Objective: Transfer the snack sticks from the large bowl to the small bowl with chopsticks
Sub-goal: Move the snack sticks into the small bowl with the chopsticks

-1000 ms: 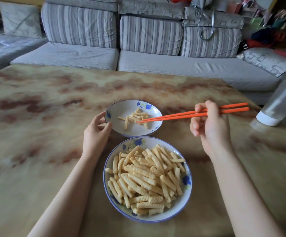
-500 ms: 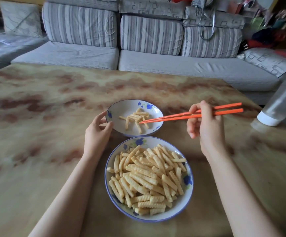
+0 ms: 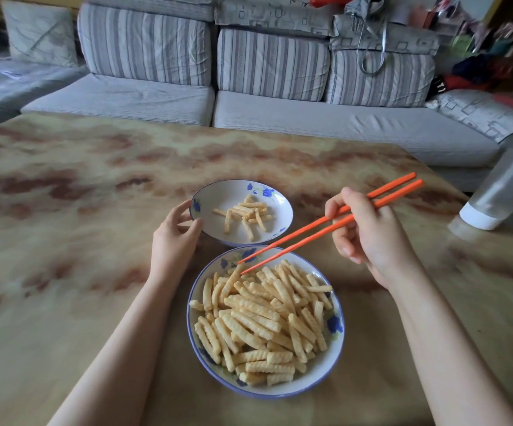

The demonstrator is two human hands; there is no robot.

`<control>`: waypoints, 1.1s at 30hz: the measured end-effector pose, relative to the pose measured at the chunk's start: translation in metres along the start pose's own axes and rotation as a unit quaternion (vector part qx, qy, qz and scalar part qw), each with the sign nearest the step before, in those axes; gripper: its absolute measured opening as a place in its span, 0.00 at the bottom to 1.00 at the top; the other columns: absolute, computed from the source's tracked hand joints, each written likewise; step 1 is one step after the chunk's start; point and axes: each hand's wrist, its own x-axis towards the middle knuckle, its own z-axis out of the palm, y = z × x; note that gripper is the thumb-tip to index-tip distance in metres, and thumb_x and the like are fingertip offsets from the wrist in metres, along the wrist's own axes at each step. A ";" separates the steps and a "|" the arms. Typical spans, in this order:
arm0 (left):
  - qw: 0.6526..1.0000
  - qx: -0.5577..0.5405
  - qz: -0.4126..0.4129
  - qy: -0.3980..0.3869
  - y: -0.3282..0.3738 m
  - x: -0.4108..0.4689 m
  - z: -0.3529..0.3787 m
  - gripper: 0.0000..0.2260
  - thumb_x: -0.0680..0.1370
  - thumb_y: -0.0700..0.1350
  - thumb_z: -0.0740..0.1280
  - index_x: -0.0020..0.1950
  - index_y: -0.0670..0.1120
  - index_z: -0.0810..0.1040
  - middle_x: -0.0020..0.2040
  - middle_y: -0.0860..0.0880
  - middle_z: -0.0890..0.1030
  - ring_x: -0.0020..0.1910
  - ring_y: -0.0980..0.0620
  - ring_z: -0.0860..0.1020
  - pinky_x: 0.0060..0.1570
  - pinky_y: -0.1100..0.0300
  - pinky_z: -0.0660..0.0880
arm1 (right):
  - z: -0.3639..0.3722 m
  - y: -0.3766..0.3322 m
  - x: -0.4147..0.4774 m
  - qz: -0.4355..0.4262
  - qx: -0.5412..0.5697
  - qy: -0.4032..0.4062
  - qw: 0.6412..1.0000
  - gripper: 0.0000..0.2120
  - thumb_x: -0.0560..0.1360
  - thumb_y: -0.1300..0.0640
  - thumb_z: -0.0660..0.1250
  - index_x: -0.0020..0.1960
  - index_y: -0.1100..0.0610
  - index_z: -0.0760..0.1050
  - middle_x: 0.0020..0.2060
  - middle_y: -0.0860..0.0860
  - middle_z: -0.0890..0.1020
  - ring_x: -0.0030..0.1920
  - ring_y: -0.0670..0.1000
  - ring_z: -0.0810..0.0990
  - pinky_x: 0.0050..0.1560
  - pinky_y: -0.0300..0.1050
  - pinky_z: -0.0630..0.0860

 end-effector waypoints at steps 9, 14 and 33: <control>1.000 0.004 -0.002 0.000 -0.001 0.001 0.000 0.18 0.76 0.43 0.66 0.65 0.54 0.76 0.46 0.57 0.81 0.40 0.54 0.81 0.47 0.60 0.77 | 0.000 0.004 0.000 0.011 0.004 0.019 1.000 0.20 0.83 0.55 0.51 0.35 0.58 0.70 0.16 0.53 0.66 0.16 0.50 0.60 0.19 0.34 0.57; 1.000 0.001 -0.004 -0.002 -0.003 0.002 0.000 0.18 0.76 0.44 0.66 0.65 0.54 0.76 0.50 0.53 0.82 0.46 0.50 0.82 0.53 0.54 0.77 | -0.009 0.000 0.002 0.008 0.070 0.072 0.995 0.20 0.82 0.55 0.51 0.34 0.58 0.69 0.16 0.53 0.66 0.16 0.50 0.60 0.21 0.38 0.53; 1.000 0.001 -0.007 -0.002 -0.002 0.001 0.000 0.18 0.76 0.45 0.66 0.66 0.54 0.76 0.52 0.52 0.82 0.45 0.50 0.82 0.52 0.54 0.78 | 0.034 0.023 0.052 0.006 0.072 0.180 0.981 0.16 0.80 0.58 0.52 0.34 0.58 0.69 0.15 0.51 0.69 0.16 0.51 0.63 0.20 0.35 0.58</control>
